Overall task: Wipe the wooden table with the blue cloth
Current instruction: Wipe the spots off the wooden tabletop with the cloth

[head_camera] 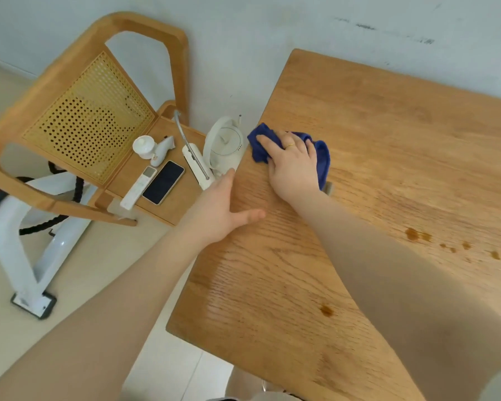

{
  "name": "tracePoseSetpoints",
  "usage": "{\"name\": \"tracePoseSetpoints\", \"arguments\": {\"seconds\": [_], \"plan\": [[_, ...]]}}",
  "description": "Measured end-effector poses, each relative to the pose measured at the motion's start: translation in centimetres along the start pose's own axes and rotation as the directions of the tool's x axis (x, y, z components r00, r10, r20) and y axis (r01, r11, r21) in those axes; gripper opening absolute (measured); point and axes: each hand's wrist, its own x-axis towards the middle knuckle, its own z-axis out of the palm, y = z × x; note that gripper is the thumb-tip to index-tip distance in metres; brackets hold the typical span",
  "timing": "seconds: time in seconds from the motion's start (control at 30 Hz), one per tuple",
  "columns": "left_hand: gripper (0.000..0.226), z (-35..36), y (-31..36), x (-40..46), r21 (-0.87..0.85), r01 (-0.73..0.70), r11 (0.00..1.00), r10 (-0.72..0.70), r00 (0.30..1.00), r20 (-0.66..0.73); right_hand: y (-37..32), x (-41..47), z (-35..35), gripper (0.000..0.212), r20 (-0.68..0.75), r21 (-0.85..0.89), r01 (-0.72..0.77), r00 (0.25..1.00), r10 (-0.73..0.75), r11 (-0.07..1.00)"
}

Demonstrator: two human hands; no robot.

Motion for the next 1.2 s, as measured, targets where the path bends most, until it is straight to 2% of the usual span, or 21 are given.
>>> {"name": "tracePoseSetpoints", "arguments": {"seconds": [0.07, 0.23, 0.33, 0.37, 0.43, 0.5, 0.53, 0.6, 0.7, 0.8, 0.87, 0.93, 1.03, 1.13, 1.2], "plan": [[0.124, 0.4, -0.2, -1.2, -0.051, -0.032, 0.998, 0.033, 0.999, 0.013, -0.5, -2.7, 0.1, 0.045, 0.026, 0.037, 0.075, 0.997, -0.076, 0.997], [0.122, 1.6, -0.2, -2.1, -0.046, -0.074, 0.996, 0.073, 0.997, -0.026, -0.6, -9.1, -0.4, 0.046, 0.105, 0.099, 0.311, 0.941, -0.321, 0.945], [0.127, 1.6, 0.2, -2.1, 0.09, -0.087, 0.992, 0.09, 0.995, -0.03, 1.6, -7.1, -1.4, 0.046, 0.147, 0.092, 0.387, 0.906, -0.397, 0.918], [0.128, 1.5, 0.5, -2.2, 0.165, -0.096, 0.982, 0.102, 0.994, -0.026, 2.3, -6.0, -1.5, 0.046, 0.112, 0.08, 0.352, 0.926, -0.359, 0.933], [0.133, 1.4, 0.9, -2.0, 0.307, -0.066, 0.949, 0.081, 0.996, -0.034, 2.9, -3.9, -1.5, 0.045, 0.033, 0.059, 0.175, 0.984, -0.177, 0.983], [0.135, 1.5, 1.5, -1.9, 0.483, -0.023, 0.875, 0.047, 0.998, -0.037, 2.4, -3.4, -1.2, 0.044, 0.012, 0.031, 0.011, 1.0, -0.012, 0.999], [0.134, 1.6, 1.7, -1.8, 0.566, -0.022, 0.824, 0.044, 0.999, -0.024, 1.8, -4.0, -1.1, 0.044, 0.016, 0.038, -0.002, 1.0, 0.002, 0.999], [0.131, 1.7, 2.0, -1.9, 0.653, -0.035, 0.757, 0.045, 0.999, 0.002, 0.9, -6.4, -1.0, 0.043, 0.042, 0.086, 0.088, 0.995, -0.091, 0.992], [0.129, 1.7, 2.0, -1.7, 0.669, -0.064, 0.74, 0.065, 0.998, 0.025, 0.4, -11.3, -1.5, 0.045, 0.138, 0.106, 0.247, 0.956, -0.26, 0.963], [0.127, 1.3, 1.9, -1.2, 0.641, -0.129, 0.757, 0.089, 0.992, 0.094, 0.9, -12.0, -1.9, 0.044, 0.167, 0.087, 0.293, 0.938, -0.303, 0.952], [0.127, 1.1, 1.7, -0.8, 0.643, -0.168, 0.747, 0.1, 0.985, 0.141, 1.7, -10.0, -1.8, 0.046, 0.11, 0.074, 0.197, 0.973, -0.204, 0.978], [0.128, 1.0, 1.6, -0.4, 0.659, -0.192, 0.727, 0.103, 0.98, 0.172, 2.4, -7.5, -1.8, 0.047, 0.0, 0.04, 0.037, 0.999, -0.037, 0.998], [0.13, 1.2, 1.6, -0.2, 0.688, -0.214, 0.693, 0.118, 0.976, 0.184, 2.4, -5.5, -1.6, 0.044, -0.039, 0.0, -0.163, 0.986, 0.162, 0.987], [0.13, 1.2, 1.4, -0.4, 0.65, -0.214, 0.729, 0.111, 0.974, 0.197, 1.0, -7.4, -1.4, 0.044, -0.057, 0.028, -0.234, 0.97, 0.235, 0.972], [0.129, 1.0, 1.2, -0.4, 0.614, -0.227, 0.756, 0.122, 0.97, 0.21, -0.1, -10.5, -1.1, 0.043, -0.062, 0.048, -0.211, 0.975, 0.213, 0.976]]}}
